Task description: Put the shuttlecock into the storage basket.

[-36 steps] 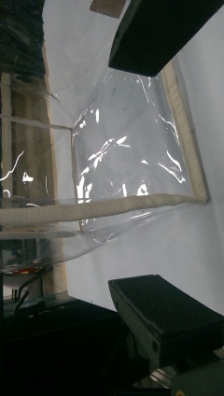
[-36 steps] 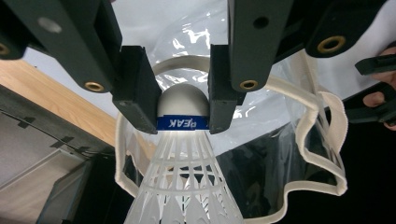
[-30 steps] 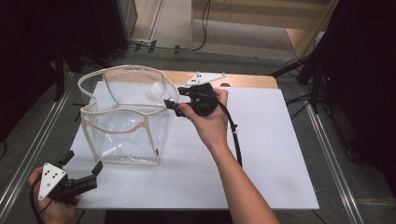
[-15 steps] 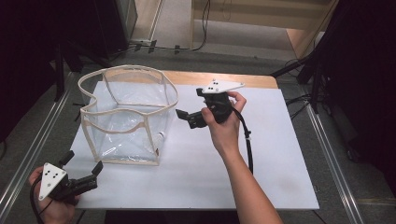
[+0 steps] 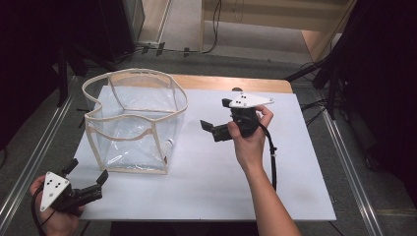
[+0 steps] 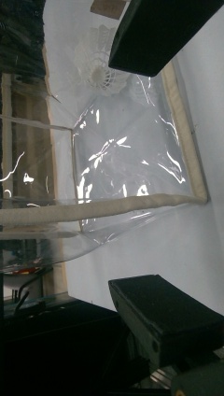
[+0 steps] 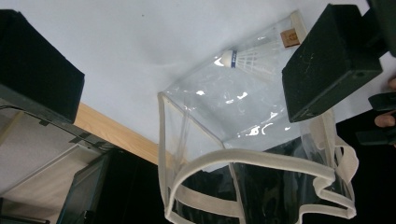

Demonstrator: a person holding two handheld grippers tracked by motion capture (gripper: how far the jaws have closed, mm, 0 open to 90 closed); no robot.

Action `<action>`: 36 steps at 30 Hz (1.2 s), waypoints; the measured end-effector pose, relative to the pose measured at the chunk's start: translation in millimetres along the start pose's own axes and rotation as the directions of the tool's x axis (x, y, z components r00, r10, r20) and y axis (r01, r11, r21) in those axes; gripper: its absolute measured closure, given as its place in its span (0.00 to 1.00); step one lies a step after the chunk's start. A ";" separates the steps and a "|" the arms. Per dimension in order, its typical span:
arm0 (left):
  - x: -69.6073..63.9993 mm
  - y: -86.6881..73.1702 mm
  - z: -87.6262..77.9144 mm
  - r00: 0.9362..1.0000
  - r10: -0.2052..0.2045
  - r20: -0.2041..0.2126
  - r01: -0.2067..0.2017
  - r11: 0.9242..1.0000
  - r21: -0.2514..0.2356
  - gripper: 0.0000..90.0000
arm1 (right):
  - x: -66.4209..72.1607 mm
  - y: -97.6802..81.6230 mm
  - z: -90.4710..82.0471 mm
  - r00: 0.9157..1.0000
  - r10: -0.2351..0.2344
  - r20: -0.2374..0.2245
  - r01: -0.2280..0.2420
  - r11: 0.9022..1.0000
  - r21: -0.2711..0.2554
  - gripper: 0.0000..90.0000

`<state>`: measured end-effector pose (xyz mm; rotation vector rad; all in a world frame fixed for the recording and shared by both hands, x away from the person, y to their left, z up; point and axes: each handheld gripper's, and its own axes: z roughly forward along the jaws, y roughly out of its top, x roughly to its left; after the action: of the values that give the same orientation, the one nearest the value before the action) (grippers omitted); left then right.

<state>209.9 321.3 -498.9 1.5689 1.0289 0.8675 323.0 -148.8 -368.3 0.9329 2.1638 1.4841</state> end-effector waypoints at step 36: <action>-1.2 -0.1 0.0 1.000 0.009 -0.002 -0.009 1.000 0.006 0.00 | -28.6 -63.2 -54.8 0.993 0.060 0.101 -0.057 0.998 -0.035 0.00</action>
<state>209.5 320.3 -499.0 1.5790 1.0273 0.8736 289.6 -220.8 -407.3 1.0462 2.0516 1.4602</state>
